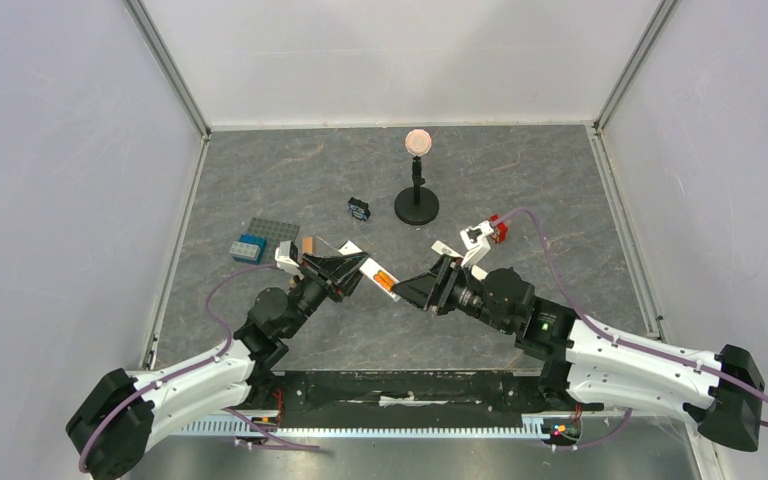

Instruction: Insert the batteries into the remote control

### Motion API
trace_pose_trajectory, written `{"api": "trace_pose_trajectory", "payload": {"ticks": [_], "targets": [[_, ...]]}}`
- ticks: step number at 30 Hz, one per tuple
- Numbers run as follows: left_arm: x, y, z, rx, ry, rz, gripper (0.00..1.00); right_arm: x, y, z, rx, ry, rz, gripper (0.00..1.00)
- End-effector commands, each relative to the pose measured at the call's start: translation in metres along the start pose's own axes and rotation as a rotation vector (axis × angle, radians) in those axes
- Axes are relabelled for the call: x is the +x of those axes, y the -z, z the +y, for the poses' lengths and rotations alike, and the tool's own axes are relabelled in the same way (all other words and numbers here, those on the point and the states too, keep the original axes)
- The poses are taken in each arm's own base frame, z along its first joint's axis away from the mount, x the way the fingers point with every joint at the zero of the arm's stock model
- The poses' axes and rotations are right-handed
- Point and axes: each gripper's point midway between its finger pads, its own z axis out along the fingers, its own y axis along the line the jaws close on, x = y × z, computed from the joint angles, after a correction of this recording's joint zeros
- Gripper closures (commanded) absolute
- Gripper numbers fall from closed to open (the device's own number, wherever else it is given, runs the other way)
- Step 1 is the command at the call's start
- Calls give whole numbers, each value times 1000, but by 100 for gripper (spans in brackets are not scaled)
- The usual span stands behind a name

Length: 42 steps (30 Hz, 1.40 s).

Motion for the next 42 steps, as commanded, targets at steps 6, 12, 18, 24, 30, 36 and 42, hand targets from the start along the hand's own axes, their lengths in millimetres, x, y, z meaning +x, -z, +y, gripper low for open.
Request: {"api": "trace_pose_trajectory", "payload": {"ticks": [6,12,18,24,30,36,42], "targets": [[12,7,-27,107,0,62,98,5,-8,-8,32,-63,15,50],[13,11,-28,117,-15,69,98,7,-9,-13,46,-99,25,55],[14,14,-29,128,-31,77,98,9,-9,-19,58,-136,35,59],[15,15,-31,134,-50,82,98,10,-10,-20,58,-162,46,61],[18,14,-34,145,-78,93,98,13,-10,-24,68,-210,65,65],[18,14,-34,150,-97,92,98,18,-10,-27,79,-245,89,73],[15,14,-32,147,-102,76,98,15,-9,-27,90,-245,80,80]]}}
